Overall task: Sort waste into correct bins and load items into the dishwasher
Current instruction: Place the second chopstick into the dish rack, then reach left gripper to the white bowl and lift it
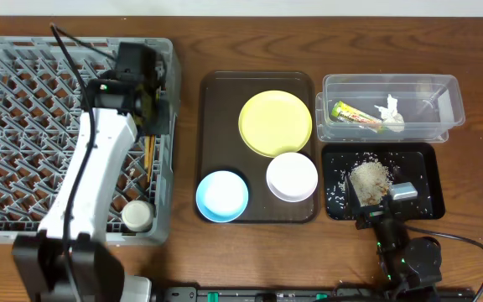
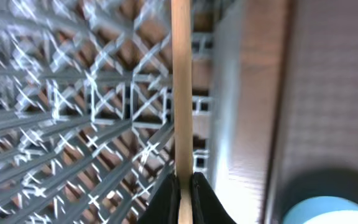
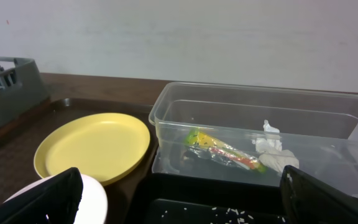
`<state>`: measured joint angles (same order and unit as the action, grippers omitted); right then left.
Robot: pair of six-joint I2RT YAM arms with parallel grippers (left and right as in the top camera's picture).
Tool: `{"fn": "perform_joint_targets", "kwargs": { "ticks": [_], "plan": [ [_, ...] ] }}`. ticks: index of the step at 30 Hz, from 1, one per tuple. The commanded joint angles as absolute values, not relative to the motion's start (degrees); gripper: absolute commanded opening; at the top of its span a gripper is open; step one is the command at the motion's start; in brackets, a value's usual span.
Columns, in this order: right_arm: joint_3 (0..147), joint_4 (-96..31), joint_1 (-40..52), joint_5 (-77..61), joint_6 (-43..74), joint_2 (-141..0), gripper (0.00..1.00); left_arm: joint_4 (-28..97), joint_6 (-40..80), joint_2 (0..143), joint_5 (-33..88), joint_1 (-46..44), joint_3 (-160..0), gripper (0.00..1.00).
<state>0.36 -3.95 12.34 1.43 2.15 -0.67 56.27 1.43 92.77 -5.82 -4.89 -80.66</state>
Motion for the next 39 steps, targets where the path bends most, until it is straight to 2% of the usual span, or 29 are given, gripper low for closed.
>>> {"fn": "perform_joint_targets", "kwargs": {
  "ticks": [1,2,4,6,8,15,25,32,39],
  "plan": [
    [0.3,-4.1,11.5,1.4,2.3,-0.4,0.99,55.8,-1.5,95.7,-3.7,-3.2,-79.2,0.17],
    [0.3,-4.1,11.5,1.5,2.3,-0.4,0.99,55.7,-1.7,95.7,-3.4,-3.2,-79.2,0.26],
    [0.3,-4.1,11.5,1.5,2.3,-0.4,0.99,55.7,-1.7,95.6,-3.2,-3.3,-79.4,0.35],
    [0.3,-4.1,11.5,1.5,2.3,-0.4,0.99,56.4,-1.7,95.4,-1.9,-3.3,-79.6,0.49],
    [0.3,-4.1,11.5,1.4,2.3,-0.4,0.99,57.8,-1.4,94.7,0.3,-3.3,-80.1,0.54],
    [0.3,-4.1,11.5,1.5,2.3,-0.4,0.99,61.9,1.8,90.1,16.4,-5.7,-80.9,0.55],
    [0.3,-4.1,11.5,1.4,2.3,-0.4,0.99,61.2,10.3,89.9,16.0,-20.9,-78.2,0.51],
    [0.3,-4.1,11.5,1.5,2.3,-0.4,0.99,49.7,15.0,90.6,11.3,-31.3,-73.5,0.51],
    [0.3,-4.1,11.5,1.5,2.3,-0.4,0.99,38.4,16.2,95.0,8.5,-36.9,-67.9,0.51]
  ]
}}
